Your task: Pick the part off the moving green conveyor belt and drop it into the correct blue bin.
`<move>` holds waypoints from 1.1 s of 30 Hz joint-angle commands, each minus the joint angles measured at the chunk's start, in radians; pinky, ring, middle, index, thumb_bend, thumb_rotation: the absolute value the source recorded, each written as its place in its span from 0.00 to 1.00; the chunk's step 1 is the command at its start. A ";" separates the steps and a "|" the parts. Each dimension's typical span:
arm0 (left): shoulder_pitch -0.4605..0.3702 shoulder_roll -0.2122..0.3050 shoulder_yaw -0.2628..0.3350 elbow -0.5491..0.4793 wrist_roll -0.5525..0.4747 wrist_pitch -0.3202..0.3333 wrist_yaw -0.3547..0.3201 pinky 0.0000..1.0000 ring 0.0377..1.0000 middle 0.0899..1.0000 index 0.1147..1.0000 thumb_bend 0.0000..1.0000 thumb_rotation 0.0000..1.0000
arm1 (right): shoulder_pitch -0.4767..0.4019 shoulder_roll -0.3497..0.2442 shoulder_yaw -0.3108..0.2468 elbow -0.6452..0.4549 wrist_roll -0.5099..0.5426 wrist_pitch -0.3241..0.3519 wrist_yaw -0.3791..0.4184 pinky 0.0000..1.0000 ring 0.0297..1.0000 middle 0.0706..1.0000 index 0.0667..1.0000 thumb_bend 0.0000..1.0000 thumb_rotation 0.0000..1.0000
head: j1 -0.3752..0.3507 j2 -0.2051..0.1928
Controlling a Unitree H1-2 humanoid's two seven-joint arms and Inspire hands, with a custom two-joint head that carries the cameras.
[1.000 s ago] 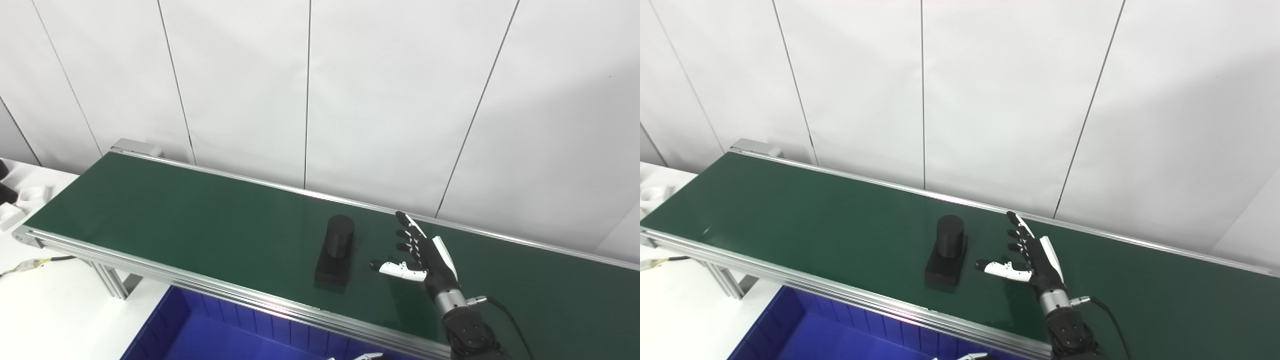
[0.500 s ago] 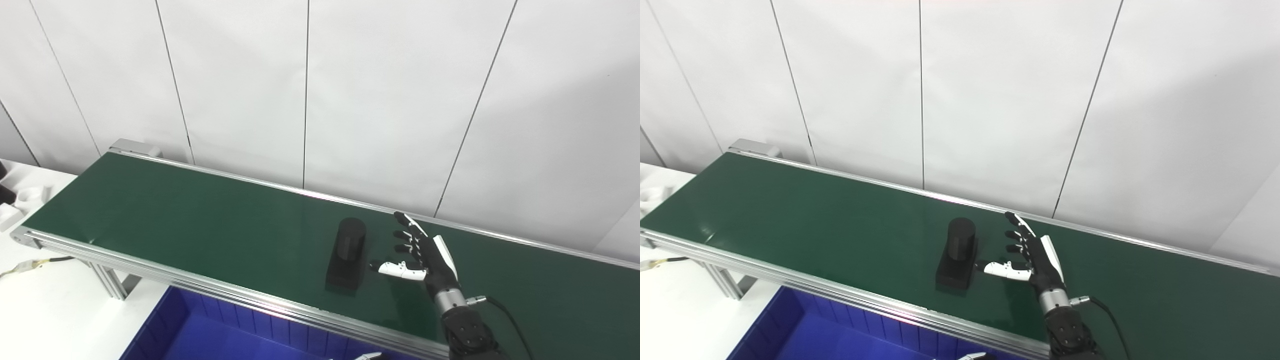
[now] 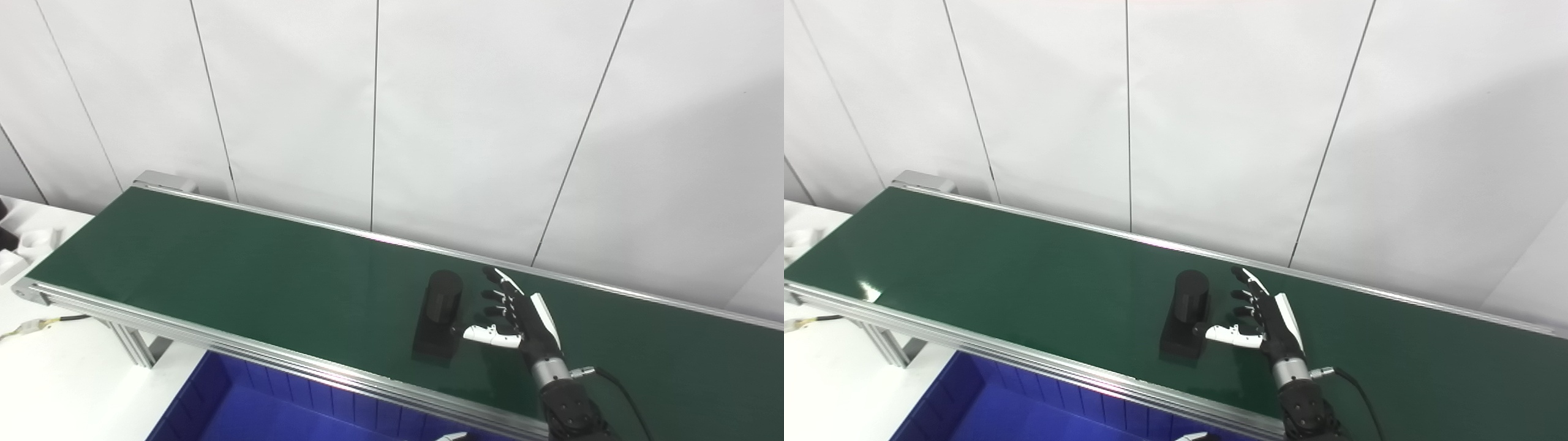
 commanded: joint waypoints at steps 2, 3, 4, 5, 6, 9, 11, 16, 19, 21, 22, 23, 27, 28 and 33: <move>-0.015 -0.016 -0.007 -0.014 0.022 -0.034 0.002 0.73 0.81 0.85 0.84 0.92 0.48 | -0.061 -0.002 0.002 -0.004 -0.005 -0.030 -0.015 0.72 0.83 0.93 0.89 0.93 0.27 | -0.001 0.000; -0.015 -0.017 -0.007 -0.013 0.021 -0.034 0.001 0.73 0.81 0.85 0.84 0.92 0.48 | -0.062 -0.002 0.002 -0.003 -0.005 -0.030 -0.014 0.72 0.83 0.93 0.89 0.93 0.28 | -0.001 0.000; -0.015 -0.017 -0.007 -0.012 0.020 -0.034 0.001 0.73 0.81 0.85 0.84 0.92 0.48 | -0.062 -0.003 0.002 -0.002 -0.005 -0.030 -0.014 0.72 0.84 0.93 0.89 0.94 0.28 | -0.001 0.000; -0.016 -0.017 -0.008 -0.010 0.021 -0.034 0.002 0.73 0.82 0.85 0.84 0.92 0.48 | -0.063 -0.004 0.003 0.000 -0.006 -0.030 -0.015 0.72 0.84 0.93 0.89 0.94 0.28 | -0.001 0.000; -0.017 -0.017 -0.009 -0.009 0.022 -0.034 0.003 0.73 0.82 0.85 0.84 0.92 0.48 | -0.063 -0.005 0.004 0.002 -0.007 -0.030 -0.016 0.72 0.84 0.92 0.89 0.94 0.28 | -0.001 0.000; -0.018 -0.017 -0.011 -0.011 0.025 -0.034 0.007 0.73 0.82 0.85 0.84 0.91 0.48 | -0.064 -0.006 0.005 0.005 -0.009 -0.030 -0.020 0.72 0.84 0.92 0.89 0.93 0.28 | 0.000 -0.001; -0.016 -0.016 -0.011 -0.014 0.023 -0.034 0.004 0.73 0.82 0.85 0.84 0.91 0.47 | -0.064 -0.006 0.005 0.004 -0.010 -0.031 -0.021 0.71 0.83 0.92 0.89 0.93 0.27 | -0.001 0.000; -0.017 -0.013 -0.014 -0.014 0.024 -0.034 0.009 0.72 0.81 0.85 0.84 0.91 0.47 | -0.063 -0.003 0.001 0.004 -0.012 -0.030 -0.023 0.71 0.83 0.92 0.89 0.94 0.27 | -0.004 -0.001; -0.017 -0.012 -0.014 -0.011 0.025 -0.034 0.007 0.73 0.82 0.85 0.84 0.91 0.48 | -0.063 -0.002 0.002 0.004 -0.014 -0.031 -0.027 0.70 0.82 0.91 0.88 0.94 0.27 | -0.004 -0.003; -0.016 -0.012 -0.013 -0.013 0.024 -0.034 0.006 0.73 0.82 0.85 0.84 0.91 0.47 | -0.061 -0.002 0.004 -0.002 -0.017 -0.031 -0.034 0.70 0.82 0.91 0.87 0.94 0.27 | -0.004 -0.003; -0.017 -0.012 -0.013 -0.013 0.022 -0.034 0.006 0.73 0.82 0.85 0.84 0.91 0.47 | -0.059 -0.001 0.004 -0.006 -0.017 -0.031 -0.039 0.69 0.81 0.90 0.87 0.94 0.26 | -0.005 -0.002; -0.017 -0.011 -0.014 -0.014 0.020 -0.034 0.005 0.73 0.82 0.85 0.84 0.91 0.47 | -0.058 -0.001 0.005 -0.009 -0.017 -0.031 -0.043 0.69 0.81 0.90 0.86 0.94 0.26 | -0.006 -0.002; -0.015 -0.010 -0.013 -0.018 0.020 -0.034 0.002 0.73 0.82 0.85 0.84 0.91 0.48 | -0.058 0.000 0.009 -0.014 -0.022 -0.031 -0.059 0.68 0.79 0.88 0.85 0.94 0.25 | -0.005 -0.002; -0.014 -0.010 -0.011 -0.020 0.019 -0.034 -0.001 0.73 0.82 0.85 0.84 0.91 0.47 | -0.057 0.002 0.008 -0.018 -0.023 -0.031 -0.071 0.66 0.77 0.87 0.84 0.93 0.24 | -0.006 -0.002; -0.011 -0.009 -0.012 -0.020 0.022 -0.034 0.003 0.73 0.82 0.85 0.84 0.91 0.47 | -0.055 0.018 -0.015 -0.020 -0.013 -0.031 -0.154 0.45 0.54 0.64 0.64 0.85 0.05 | -0.008 -0.001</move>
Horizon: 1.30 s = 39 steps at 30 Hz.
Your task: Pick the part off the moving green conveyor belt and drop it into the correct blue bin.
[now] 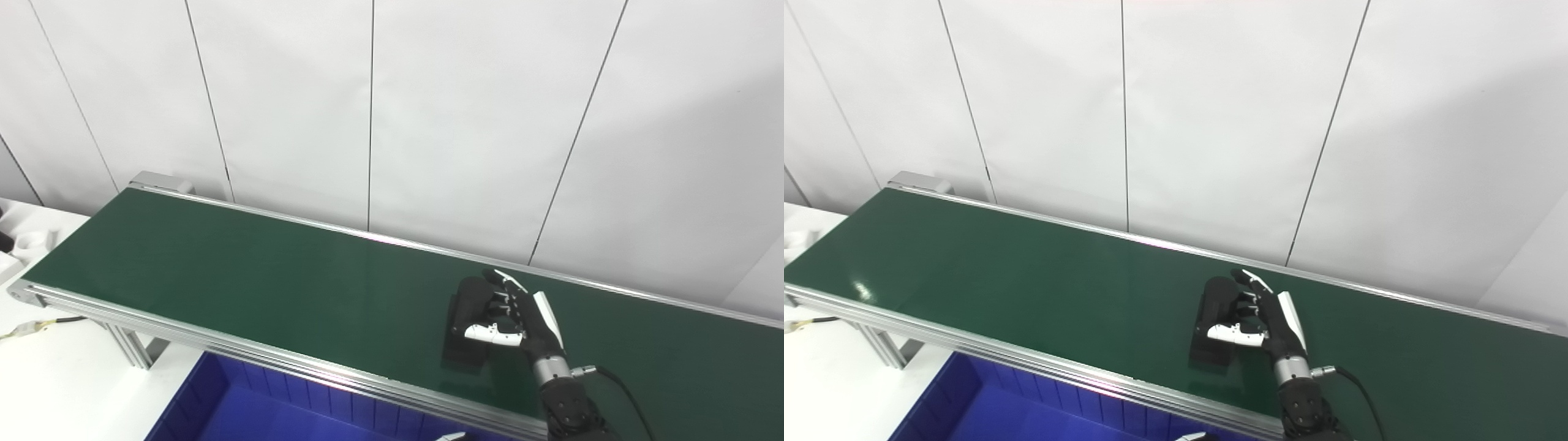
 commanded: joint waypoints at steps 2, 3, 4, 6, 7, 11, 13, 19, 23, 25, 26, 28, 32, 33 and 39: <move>-0.012 -0.009 -0.009 -0.023 0.009 -0.034 0.001 0.73 0.82 0.85 0.84 0.90 0.48 | -0.050 0.014 -0.006 -0.022 -0.007 -0.031 -0.068 0.35 0.41 0.46 0.50 0.59 0.01 | -0.001 0.001; -0.013 -0.008 -0.011 -0.022 0.012 -0.034 0.003 0.73 0.82 0.85 0.84 0.90 0.48 | -0.050 0.013 0.000 -0.022 -0.013 -0.031 -0.078 0.33 0.38 0.43 0.48 0.56 0.00 | -0.001 0.001; -0.013 -0.008 -0.011 -0.022 0.013 -0.034 0.003 0.73 0.82 0.85 0.84 0.90 0.48 | -0.049 0.011 0.005 -0.023 -0.017 -0.031 -0.085 0.33 0.37 0.42 0.47 0.54 0.00 | -0.002 0.002; -0.011 -0.008 -0.008 -0.024 0.012 -0.034 -0.001 0.73 0.82 0.85 0.84 0.91 0.48 | -0.047 0.009 0.011 -0.026 -0.023 -0.031 -0.097 0.32 0.35 0.41 0.47 0.53 0.00 | -0.003 0.002; -0.010 -0.008 -0.007 -0.024 0.010 -0.034 -0.003 0.73 0.82 0.85 0.84 0.91 0.48 | -0.046 0.008 0.014 -0.028 -0.026 -0.031 -0.102 0.32 0.35 0.41 0.47 0.53 0.00 | -0.004 0.002; -0.011 -0.005 -0.010 -0.024 0.009 -0.034 -0.002 0.73 0.82 0.85 0.84 0.90 0.48 | -0.040 0.005 0.015 -0.042 -0.024 -0.031 -0.104 0.30 0.34 0.41 0.47 0.53 0.00 | -0.007 0.001; -0.011 -0.005 -0.009 -0.024 0.012 -0.034 0.000 0.73 0.82 0.85 0.84 0.90 0.48 | -0.034 0.003 0.013 -0.058 -0.021 -0.031 -0.099 0.30 0.34 0.41 0.47 0.53 0.00 | -0.008 0.001; -0.012 -0.003 -0.010 -0.029 0.010 -0.034 -0.005 0.74 0.83 0.86 0.85 0.90 0.49 | 0.019 -0.020 0.006 -0.171 -0.021 -0.028 -0.071 0.31 0.35 0.41 0.47 0.53 0.00 | -0.022 0.012; -0.009 -0.001 -0.006 -0.044 -0.007 -0.034 -0.016 0.72 0.82 0.86 0.85 0.90 0.49 | 0.084 -0.044 -0.009 -0.322 -0.019 0.018 -0.042 0.30 0.34 0.40 0.47 0.53 0.00 | -0.058 0.035; -0.010 0.003 -0.007 -0.051 -0.012 -0.034 -0.016 0.72 0.82 0.86 0.85 0.89 0.49 | 0.110 -0.054 -0.016 -0.380 -0.015 0.020 -0.025 0.31 0.35 0.40 0.47 0.53 0.00 | -0.080 0.046; -0.008 0.006 -0.005 -0.057 -0.014 -0.034 -0.017 0.72 0.82 0.87 0.85 0.89 0.49 | 0.135 -0.062 -0.022 -0.428 -0.010 0.026 -0.014 0.31 0.35 0.40 0.47 0.53 0.00 | -0.103 0.052; -0.006 0.012 0.000 -0.068 -0.014 -0.034 -0.021 0.72 0.82 0.87 0.86 0.89 0.50 | 0.175 -0.074 -0.032 -0.508 -0.003 0.036 0.004 0.34 0.39 0.43 0.48 0.52 0.00 | -0.128 0.056; -0.006 0.029 0.011 -0.087 -0.014 -0.034 -0.026 0.70 0.81 0.86 0.86 0.89 0.50 | 0.251 -0.095 -0.050 -0.669 0.007 0.067 0.034 0.33 0.38 0.44 0.48 0.52 0.00 | -0.195 0.078; -0.005 0.036 0.013 -0.094 -0.018 -0.034 -0.029 0.70 0.81 0.86 0.86 0.89 0.50 | 0.270 -0.099 -0.055 -0.711 0.007 0.077 0.040 0.32 0.38 0.44 0.48 0.52 0.00 | -0.225 0.089; 0.017 0.070 0.046 -0.141 -0.066 -0.034 -0.084 0.74 0.82 0.86 0.85 0.88 0.48 | 0.372 -0.122 -0.089 -0.899 0.005 0.123 0.059 0.32 0.40 0.44 0.48 0.52 0.00 | -0.368 0.098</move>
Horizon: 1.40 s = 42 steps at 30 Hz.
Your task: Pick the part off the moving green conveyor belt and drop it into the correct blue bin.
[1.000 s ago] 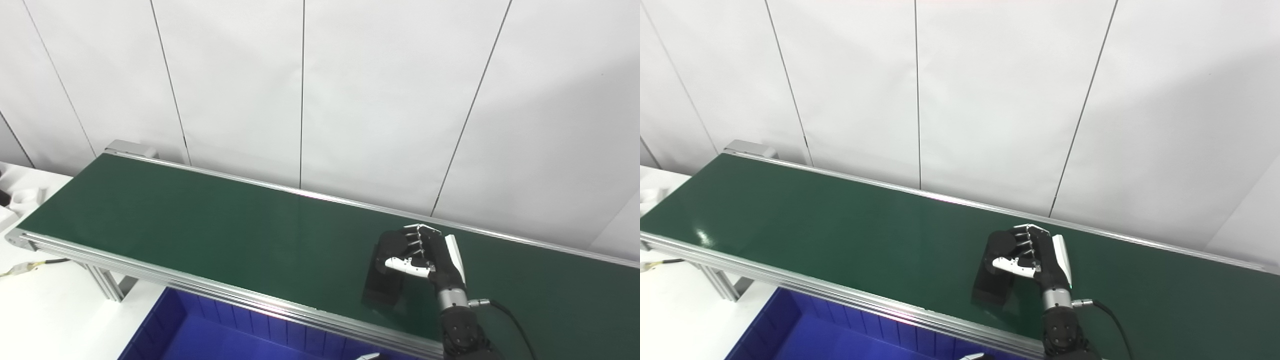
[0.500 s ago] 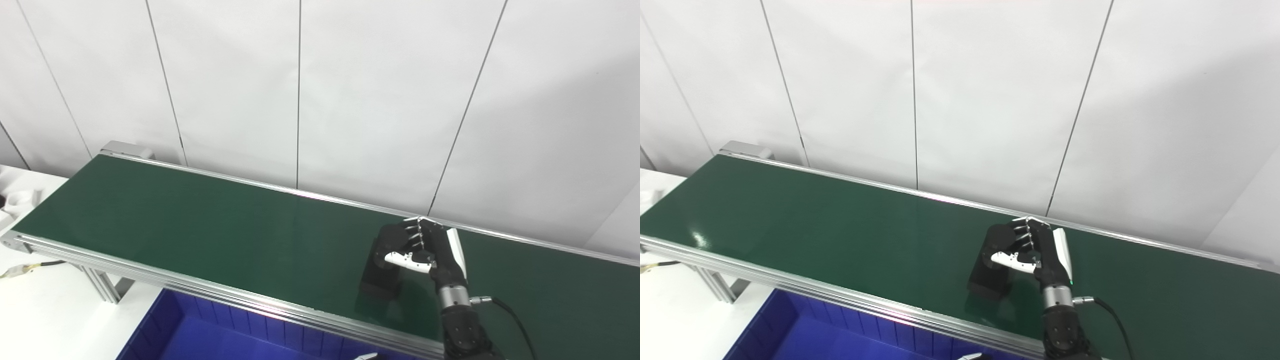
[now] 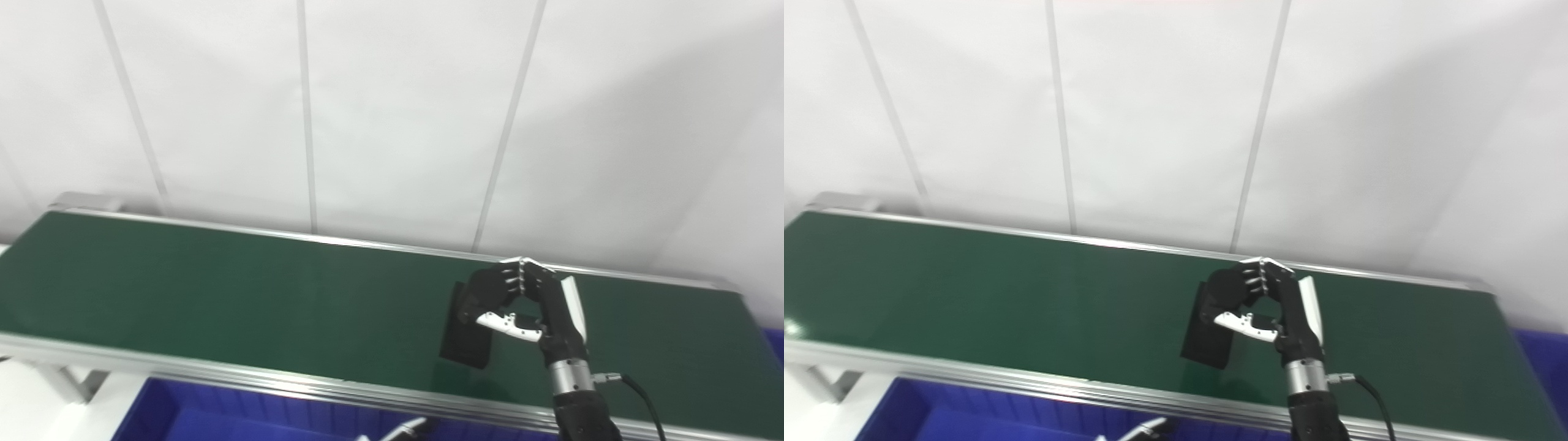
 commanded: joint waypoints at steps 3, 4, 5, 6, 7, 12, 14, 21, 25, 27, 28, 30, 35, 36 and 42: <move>0.017 0.031 0.027 -0.055 -0.049 -0.034 -0.050 0.77 0.84 0.87 0.87 0.87 0.47 | 0.045 -0.013 -0.032 -0.143 0.006 0.028 0.010 0.31 0.39 0.44 0.49 0.52 0.00 | -0.030 0.010; 0.023 0.035 0.038 -0.066 -0.060 -0.034 -0.066 0.77 0.84 0.87 0.88 0.87 0.47 | 0.060 -0.014 -0.038 -0.168 0.010 0.041 0.015 0.31 0.38 0.44 0.49 0.52 0.00 | -0.056 0.034; 0.030 0.041 0.050 -0.083 -0.069 -0.034 -0.082 0.78 0.84 0.87 0.88 0.87 0.46 | 0.077 -0.016 -0.047 -0.196 0.016 0.056 0.019 0.30 0.38 0.44 0.49 0.52 0.00 | -0.065 0.046; 0.038 0.047 0.063 -0.103 -0.078 -0.034 -0.100 0.78 0.85 0.87 0.88 0.87 0.46 | 0.096 -0.020 -0.056 -0.226 0.019 0.073 0.023 0.30 0.37 0.45 0.49 0.52 0.00 | -0.076 0.060; 0.048 0.055 0.081 -0.124 -0.090 -0.034 -0.123 0.79 0.85 0.87 0.89 0.86 0.46 | 0.113 -0.020 -0.064 -0.256 0.014 0.092 0.023 0.30 0.38 0.45 0.49 0.52 0.00 | -0.100 0.083; 0.068 0.068 0.169 -0.172 -0.133 -0.033 -0.224 0.79 0.85 0.88 0.89 0.86 0.45 | 0.179 -0.015 -0.085 -0.351 -0.006 0.143 0.020 0.34 0.40 0.44 0.48 0.52 0.00 | -0.171 0.126; 0.073 0.071 0.203 -0.183 -0.144 -0.033 -0.261 0.79 0.84 0.87 0.89 0.86 0.44 | 0.198 -0.009 -0.087 -0.380 -0.018 0.167 0.017 0.35 0.41 0.44 0.47 0.52 0.00 | -0.205 0.141; 0.104 0.082 0.329 -0.232 -0.204 -0.034 -0.411 0.79 0.83 0.87 0.90 0.83 0.42 | 0.280 0.003 -0.088 -0.452 -0.017 0.201 0.025 0.32 0.39 0.45 0.49 0.52 0.00 | -0.320 0.187; 0.118 0.068 0.393 -0.253 -0.241 -0.034 -0.490 0.80 0.83 0.86 0.89 0.85 0.41 | 0.321 0.003 -0.090 -0.484 -0.056 0.231 0.014 0.35 0.41 0.44 0.47 0.52 0.00 | -0.378 0.207; 0.124 0.065 0.420 -0.261 -0.248 -0.034 -0.520 0.80 0.83 0.86 0.89 0.87 0.43 | 0.340 0.002 -0.095 -0.503 -0.067 0.251 0.012 0.35 0.41 0.44 0.47 0.52 0.00 | -0.410 0.218; 0.124 0.065 0.433 -0.264 -0.247 -0.034 -0.530 0.80 0.83 0.86 0.89 0.87 0.43 | 0.350 0.001 -0.103 -0.505 -0.068 0.256 0.008 0.35 0.42 0.44 0.46 0.52 0.00 | -0.429 0.229; 0.126 0.061 0.456 -0.267 -0.242 -0.034 -0.551 0.79 0.83 0.86 0.90 0.87 0.45 | 0.365 0.001 -0.117 -0.510 -0.065 0.267 0.003 0.34 0.41 0.44 0.47 0.52 0.00 | -0.436 0.236; 0.129 0.051 0.495 -0.271 -0.240 -0.033 -0.591 0.77 0.82 0.85 0.90 0.87 0.46 | 0.407 -0.015 -0.162 -0.504 -0.056 0.269 -0.001 0.32 0.39 0.43 0.48 0.52 0.00 | -0.439 0.240; 0.131 0.048 0.501 -0.274 -0.239 -0.033 -0.597 0.77 0.82 0.85 0.90 0.87 0.46 | 0.416 -0.021 -0.170 -0.498 -0.051 0.261 0.000 0.32 0.39 0.43 0.48 0.52 0.00 | -0.441 0.240; 0.137 0.041 0.529 -0.284 -0.241 -0.033 -0.627 0.77 0.82 0.85 0.89 0.86 0.46 | 0.461 -0.042 -0.225 -0.437 -0.002 0.228 -0.006 0.30 0.38 0.44 0.49 0.52 0.00 | -0.428 0.242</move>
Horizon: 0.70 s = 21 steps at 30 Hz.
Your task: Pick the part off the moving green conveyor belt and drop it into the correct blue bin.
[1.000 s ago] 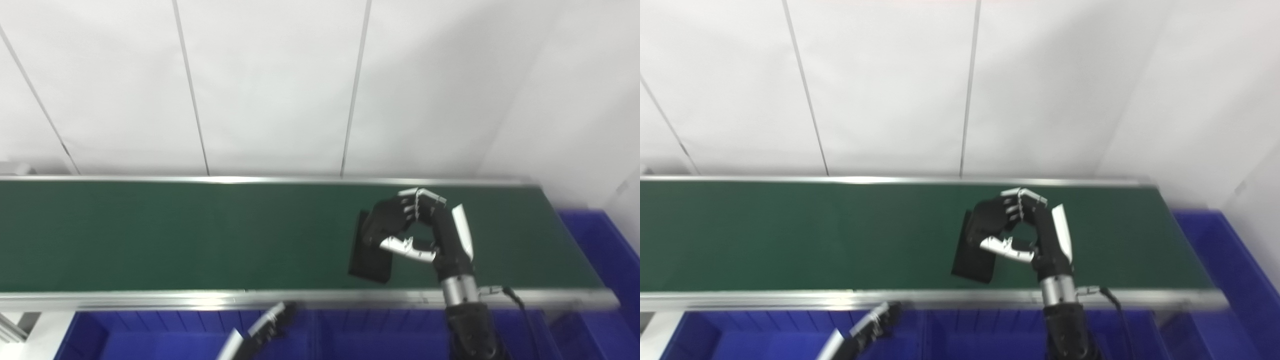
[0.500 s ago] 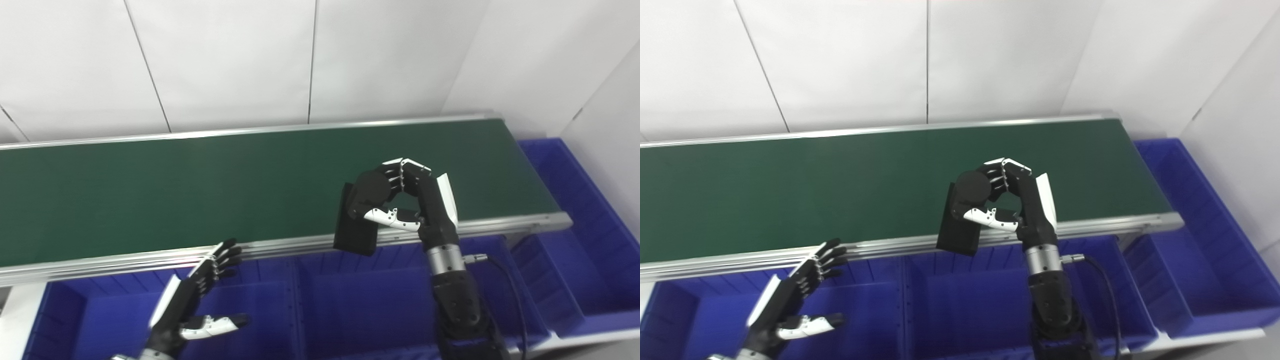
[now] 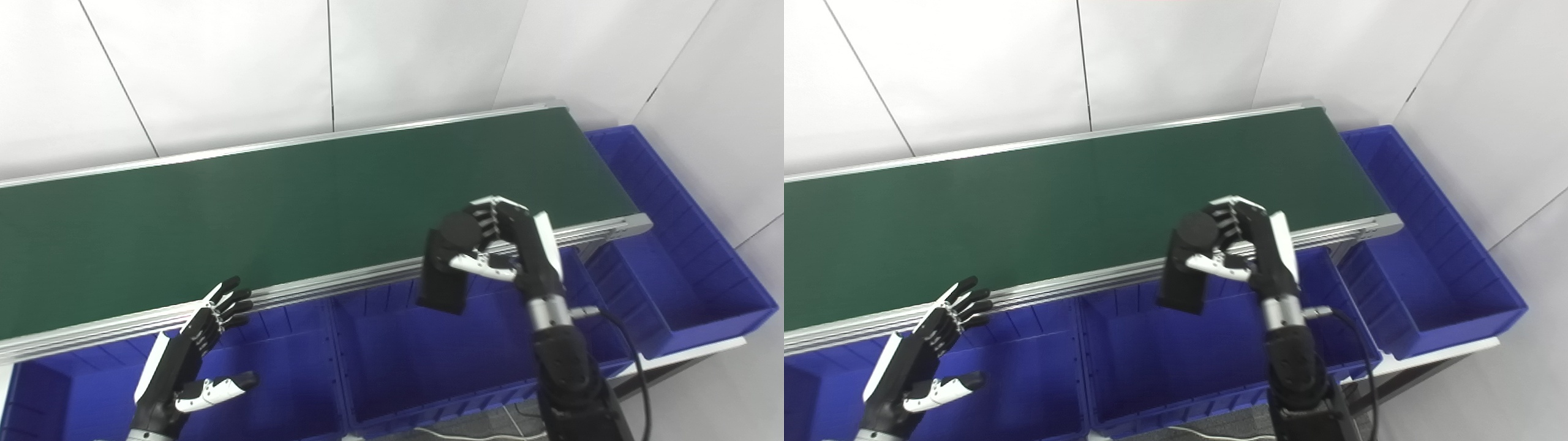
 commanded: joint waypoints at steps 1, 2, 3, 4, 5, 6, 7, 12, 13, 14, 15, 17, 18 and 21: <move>0.001 -0.003 0.014 -0.031 -0.008 -0.033 -0.018 0.77 0.82 0.85 0.89 0.86 0.46 | -0.003 -0.009 -0.014 -0.002 0.019 -0.052 -0.016 0.30 0.38 0.44 0.49 0.52 0.00 | 0.006 0.001; 0.002 -0.004 0.019 -0.031 -0.015 -0.033 -0.026 0.77 0.82 0.85 0.89 0.86 0.46 | 0.003 -0.011 -0.021 0.016 0.021 -0.065 -0.023 0.30 0.38 0.44 0.49 0.52 0.00 | 0.009 0.004; 0.003 -0.006 0.022 -0.031 -0.019 -0.033 -0.032 0.77 0.83 0.85 0.89 0.86 0.45 | 0.006 -0.013 -0.027 0.036 0.024 -0.081 -0.029 0.30 0.38 0.44 0.49 0.52 0.00 | 0.011 0.005; 0.003 -0.007 0.026 -0.031 -0.019 -0.033 -0.036 0.77 0.83 0.85 0.89 0.86 0.45 | 0.007 -0.014 -0.032 0.056 0.023 -0.095 -0.038 0.31 0.38 0.44 0.49 0.52 0.00 | 0.012 0.004; 0.003 -0.009 0.029 -0.031 -0.017 -0.033 -0.040 0.77 0.83 0.85 0.89 0.86 0.45 | 0.009 -0.014 -0.035 0.074 0.022 -0.106 -0.046 0.31 0.38 0.44 0.49 0.52 0.00 | 0.015 0.004; 0.004 -0.011 0.032 -0.031 -0.014 -0.033 -0.042 0.77 0.83 0.85 0.89 0.86 0.46 | 0.009 -0.014 -0.037 0.088 0.018 -0.112 -0.053 0.31 0.38 0.44 0.49 0.52 0.00 | 0.015 0.004; 0.005 -0.013 0.034 -0.032 -0.011 -0.033 -0.044 0.77 0.83 0.85 0.89 0.86 0.46 | 0.011 -0.016 -0.038 0.103 0.007 -0.118 -0.062 0.31 0.38 0.44 0.49 0.52 0.00 | 0.026 0.002; 0.011 -0.022 0.044 -0.033 -0.004 -0.033 -0.050 0.77 0.82 0.85 0.89 0.86 0.45 | 0.015 -0.025 -0.044 0.176 -0.018 -0.133 -0.098 0.32 0.39 0.44 0.49 0.52 0.00 | 0.035 0.004; 0.012 -0.023 0.046 -0.034 -0.005 -0.033 -0.052 0.77 0.82 0.85 0.89 0.87 0.45 | 0.015 -0.027 -0.045 0.193 -0.023 -0.140 -0.108 0.32 0.39 0.44 0.48 0.52 0.00 | 0.037 0.004; 0.013 -0.024 0.048 -0.035 -0.002 -0.033 -0.053 0.77 0.82 0.85 0.89 0.86 0.45 | 0.016 -0.027 -0.048 0.215 -0.025 -0.145 -0.120 0.32 0.39 0.44 0.49 0.52 0.00 | 0.037 0.004; 0.015 -0.025 0.049 -0.036 -0.001 -0.033 -0.054 0.77 0.82 0.85 0.89 0.86 0.45 | 0.016 -0.028 -0.052 0.238 -0.021 -0.150 -0.129 0.33 0.39 0.45 0.49 0.52 0.00 | 0.039 0.004; 0.018 -0.027 0.052 -0.040 -0.001 -0.033 -0.056 0.77 0.82 0.85 0.89 0.86 0.45 | 0.014 -0.028 -0.060 0.280 -0.016 -0.160 -0.145 0.33 0.39 0.45 0.49 0.52 0.00 | 0.043 0.004; 0.019 -0.027 0.053 -0.041 -0.001 -0.033 -0.057 0.77 0.83 0.85 0.89 0.86 0.44 | 0.013 -0.029 -0.063 0.296 -0.016 -0.165 -0.152 0.33 0.38 0.45 0.49 0.52 0.00 | 0.043 0.004; 0.018 -0.029 0.054 -0.040 -0.004 -0.033 -0.063 0.77 0.83 0.85 0.89 0.86 0.44 | 0.005 -0.030 -0.073 0.360 -0.016 -0.177 -0.177 0.32 0.38 0.45 0.49 0.52 0.00 | 0.047 0.004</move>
